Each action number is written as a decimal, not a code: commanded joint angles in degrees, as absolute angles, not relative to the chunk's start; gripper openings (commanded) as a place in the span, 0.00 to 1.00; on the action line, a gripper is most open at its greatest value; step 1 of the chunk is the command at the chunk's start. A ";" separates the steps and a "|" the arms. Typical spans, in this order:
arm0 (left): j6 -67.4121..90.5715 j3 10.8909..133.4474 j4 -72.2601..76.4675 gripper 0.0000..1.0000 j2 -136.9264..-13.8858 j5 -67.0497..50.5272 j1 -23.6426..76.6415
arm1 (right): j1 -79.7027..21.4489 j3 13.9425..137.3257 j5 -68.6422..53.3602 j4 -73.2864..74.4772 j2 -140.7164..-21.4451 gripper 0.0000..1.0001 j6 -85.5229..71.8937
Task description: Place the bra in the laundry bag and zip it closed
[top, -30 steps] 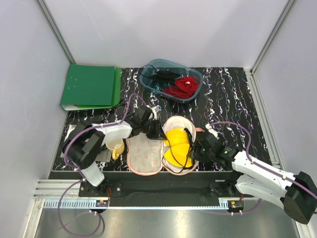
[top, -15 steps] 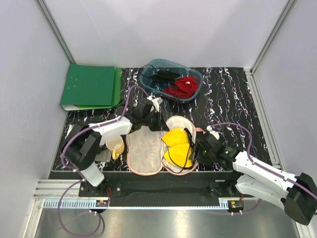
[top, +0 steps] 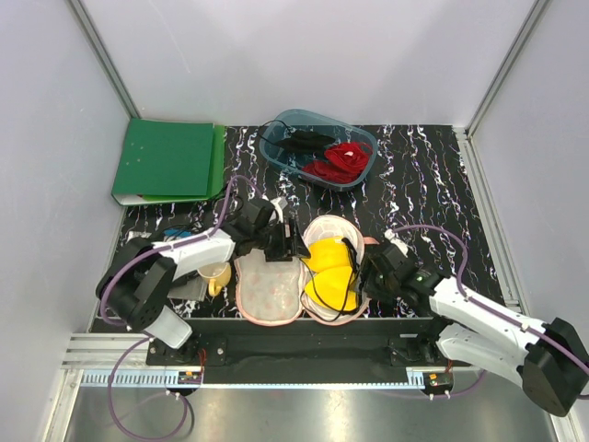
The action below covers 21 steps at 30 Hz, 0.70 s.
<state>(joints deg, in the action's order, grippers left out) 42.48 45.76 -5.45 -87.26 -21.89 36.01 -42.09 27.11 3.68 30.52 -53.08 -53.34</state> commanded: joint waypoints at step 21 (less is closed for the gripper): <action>42.98 49.30 5.45 0.00 -91.85 -24.35 35.77 | -41.57 28.74 0.26 20.04 -58.45 0.56 -50.89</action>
